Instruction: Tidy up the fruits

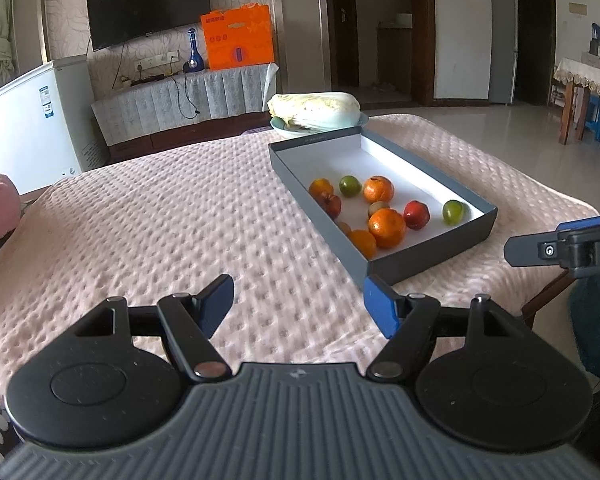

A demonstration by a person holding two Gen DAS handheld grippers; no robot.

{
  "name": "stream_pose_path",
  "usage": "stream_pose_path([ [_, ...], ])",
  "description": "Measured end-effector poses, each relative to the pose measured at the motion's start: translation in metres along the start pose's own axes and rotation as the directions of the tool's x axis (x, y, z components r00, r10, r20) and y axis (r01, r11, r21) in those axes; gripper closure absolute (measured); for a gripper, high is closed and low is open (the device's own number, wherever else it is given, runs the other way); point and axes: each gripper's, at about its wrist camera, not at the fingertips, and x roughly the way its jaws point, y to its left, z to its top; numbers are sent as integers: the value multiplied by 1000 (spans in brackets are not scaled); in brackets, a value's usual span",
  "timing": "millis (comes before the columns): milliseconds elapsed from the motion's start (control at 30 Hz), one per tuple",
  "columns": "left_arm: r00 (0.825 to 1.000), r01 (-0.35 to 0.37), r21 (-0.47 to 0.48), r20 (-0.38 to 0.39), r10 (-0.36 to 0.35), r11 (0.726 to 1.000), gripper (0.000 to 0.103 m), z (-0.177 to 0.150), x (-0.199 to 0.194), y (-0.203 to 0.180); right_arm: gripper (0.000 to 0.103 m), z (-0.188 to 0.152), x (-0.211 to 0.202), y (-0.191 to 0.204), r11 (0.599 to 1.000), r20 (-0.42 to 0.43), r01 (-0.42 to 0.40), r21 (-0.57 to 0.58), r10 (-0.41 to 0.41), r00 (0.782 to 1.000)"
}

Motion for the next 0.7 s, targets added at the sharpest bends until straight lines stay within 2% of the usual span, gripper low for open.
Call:
stream_pose_path([
  [167, 999, 5, 25, 34, -6, 1000, 27, 1, -5, -3, 19, 0, -1, 4, 1000, 11, -5, -17, 5, 1000],
  [567, 999, 16, 44, 41, -18, 999, 27, 0, -8, -7, 19, -2, 2, 11, 998, -11, -7, -59, 7, 1000],
  [700, 999, 21, 43, 39, -23, 999, 27, 0, -8, -7, 19, -1, 4, 7, 999, -15, -2, -40, 2, 1000],
])
